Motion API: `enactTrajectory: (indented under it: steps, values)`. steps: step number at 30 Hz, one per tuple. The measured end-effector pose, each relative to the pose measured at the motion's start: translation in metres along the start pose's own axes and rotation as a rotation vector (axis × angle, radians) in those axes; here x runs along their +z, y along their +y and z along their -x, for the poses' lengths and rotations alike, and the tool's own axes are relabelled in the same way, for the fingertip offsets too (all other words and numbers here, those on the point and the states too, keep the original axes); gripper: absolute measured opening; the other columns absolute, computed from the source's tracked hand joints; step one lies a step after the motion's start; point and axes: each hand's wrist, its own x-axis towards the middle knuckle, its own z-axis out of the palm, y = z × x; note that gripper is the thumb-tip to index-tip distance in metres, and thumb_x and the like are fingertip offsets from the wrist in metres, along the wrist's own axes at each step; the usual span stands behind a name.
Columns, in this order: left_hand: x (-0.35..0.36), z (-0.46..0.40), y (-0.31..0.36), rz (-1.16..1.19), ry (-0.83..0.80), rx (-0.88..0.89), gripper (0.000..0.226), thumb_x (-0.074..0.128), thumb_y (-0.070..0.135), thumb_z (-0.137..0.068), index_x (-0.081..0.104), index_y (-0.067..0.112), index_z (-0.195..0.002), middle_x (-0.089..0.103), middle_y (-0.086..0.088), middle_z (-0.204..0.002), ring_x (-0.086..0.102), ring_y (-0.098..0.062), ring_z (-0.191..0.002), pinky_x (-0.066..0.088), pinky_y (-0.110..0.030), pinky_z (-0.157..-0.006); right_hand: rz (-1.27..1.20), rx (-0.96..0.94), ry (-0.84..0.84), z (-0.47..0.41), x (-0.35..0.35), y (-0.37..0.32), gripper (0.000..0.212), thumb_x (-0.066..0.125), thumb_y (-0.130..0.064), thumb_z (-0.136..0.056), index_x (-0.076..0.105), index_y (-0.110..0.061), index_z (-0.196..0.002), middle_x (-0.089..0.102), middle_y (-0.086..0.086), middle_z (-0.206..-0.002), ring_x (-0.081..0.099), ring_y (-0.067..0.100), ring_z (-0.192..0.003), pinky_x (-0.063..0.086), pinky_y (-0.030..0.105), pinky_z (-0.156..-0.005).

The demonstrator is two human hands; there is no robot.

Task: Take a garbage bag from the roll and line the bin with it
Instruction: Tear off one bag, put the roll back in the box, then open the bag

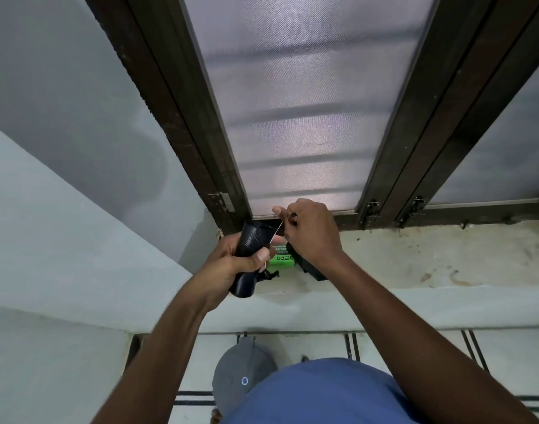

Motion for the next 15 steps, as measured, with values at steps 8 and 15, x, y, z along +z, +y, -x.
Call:
enactTrajectory:
  steps: [8,15]
  values:
    - [-0.012,0.03,0.037,0.22,-0.159,0.167,0.034,0.077,0.017,-0.087,0.073,0.008,-0.12,0.056,-0.005,-0.085,0.052,-0.021,-0.073,0.045,-0.043,-0.08,-0.037,0.352,-0.074,0.004,-0.017,0.088,0.048,0.072,-0.033,-0.107,0.059,-0.018,-0.063,0.06,0.004,-0.066,0.051,0.018,-0.058,0.036,0.032,-0.058]
    - [-0.004,-0.004,0.014,0.474,0.134,0.037,0.037,0.063,0.013,-0.104,0.064,0.006,-0.141,0.065,-0.011,-0.122,0.064,-0.029,-0.118,0.055,-0.042,-0.11,0.102,0.2,-0.102,0.006,-0.032,0.077,0.043,0.072,-0.048,-0.097,0.07,-0.027,-0.135,0.069,-0.002,-0.119,0.065,0.023,-0.114,0.048,0.048,-0.107]
